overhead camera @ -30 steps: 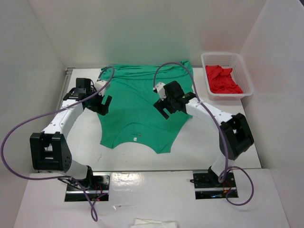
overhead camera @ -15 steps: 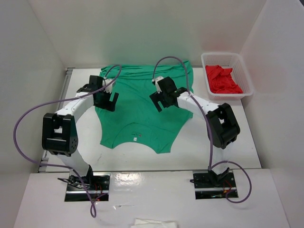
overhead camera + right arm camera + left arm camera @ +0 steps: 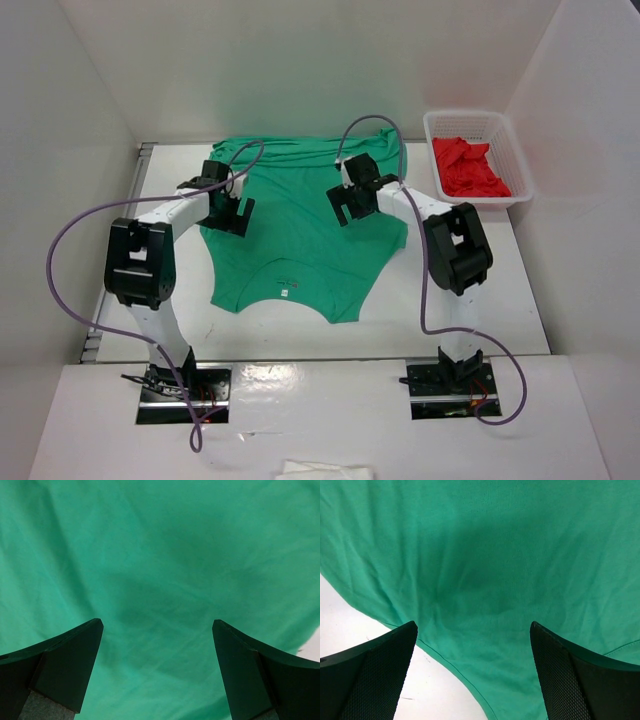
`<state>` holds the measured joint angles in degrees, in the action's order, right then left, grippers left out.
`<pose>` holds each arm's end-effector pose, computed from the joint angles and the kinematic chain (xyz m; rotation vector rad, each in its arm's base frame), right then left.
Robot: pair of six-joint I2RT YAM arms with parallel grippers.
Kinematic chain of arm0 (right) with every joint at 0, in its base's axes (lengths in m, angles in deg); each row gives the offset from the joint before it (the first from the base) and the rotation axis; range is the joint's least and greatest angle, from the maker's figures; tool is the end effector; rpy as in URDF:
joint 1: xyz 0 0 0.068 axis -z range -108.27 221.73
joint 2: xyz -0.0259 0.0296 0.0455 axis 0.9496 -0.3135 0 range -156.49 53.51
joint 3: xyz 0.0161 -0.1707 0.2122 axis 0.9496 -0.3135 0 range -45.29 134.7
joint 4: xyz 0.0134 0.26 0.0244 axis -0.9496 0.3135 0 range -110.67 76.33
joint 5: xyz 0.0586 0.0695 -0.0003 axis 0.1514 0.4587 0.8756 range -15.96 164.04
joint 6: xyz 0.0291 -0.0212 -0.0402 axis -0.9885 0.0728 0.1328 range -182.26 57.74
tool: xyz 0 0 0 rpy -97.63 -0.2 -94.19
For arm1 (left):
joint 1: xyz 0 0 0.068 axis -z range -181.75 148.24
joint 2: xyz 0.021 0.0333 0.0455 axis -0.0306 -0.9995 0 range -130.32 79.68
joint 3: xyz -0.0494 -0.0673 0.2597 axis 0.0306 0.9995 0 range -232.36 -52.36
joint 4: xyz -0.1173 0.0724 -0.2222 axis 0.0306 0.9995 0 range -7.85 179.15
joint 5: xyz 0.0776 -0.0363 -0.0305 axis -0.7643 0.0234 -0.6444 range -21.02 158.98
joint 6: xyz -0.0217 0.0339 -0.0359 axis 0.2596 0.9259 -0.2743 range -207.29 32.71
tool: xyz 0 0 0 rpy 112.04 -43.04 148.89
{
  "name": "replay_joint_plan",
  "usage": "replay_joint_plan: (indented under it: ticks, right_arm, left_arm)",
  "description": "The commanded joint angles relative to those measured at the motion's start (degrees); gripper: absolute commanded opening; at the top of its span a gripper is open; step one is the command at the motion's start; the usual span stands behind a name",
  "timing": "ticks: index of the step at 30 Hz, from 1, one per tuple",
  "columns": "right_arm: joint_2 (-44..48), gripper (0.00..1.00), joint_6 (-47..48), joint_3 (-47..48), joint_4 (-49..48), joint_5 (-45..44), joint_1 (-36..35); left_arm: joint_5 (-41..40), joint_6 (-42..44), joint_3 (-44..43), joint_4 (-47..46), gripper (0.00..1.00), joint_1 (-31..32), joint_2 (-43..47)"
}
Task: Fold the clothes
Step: Flatten the tank top out
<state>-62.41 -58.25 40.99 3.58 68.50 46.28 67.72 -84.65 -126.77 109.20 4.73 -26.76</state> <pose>0.4010 0.1870 0.1935 -0.5987 2.4327 0.0328 0.3882 -0.0433 0.1936 0.1990 2.5937 0.0045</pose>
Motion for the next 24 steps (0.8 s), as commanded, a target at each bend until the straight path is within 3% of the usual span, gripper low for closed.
replay_joint_plan:
  ticks: [1,19,24]
  right_arm:
    - [-1.06,0.99,-1.02,2.75,0.18,1.94,0.32]
    - [-3.53,0.99,0.56,1.70,5.98,3.78,0.84]
    - [-0.55,0.99,1.09,-1.20,7.83,5.01,0.84]
  left_arm:
    - [-1.64,-1.14,-2.22,0.20,0.99,0.55,-0.88]
    - [-3.93,-2.72,-1.61,7.05,0.99,1.08,-5.01]
    - [-2.00,-2.72,0.84,10.65,0.99,1.08,-4.31]
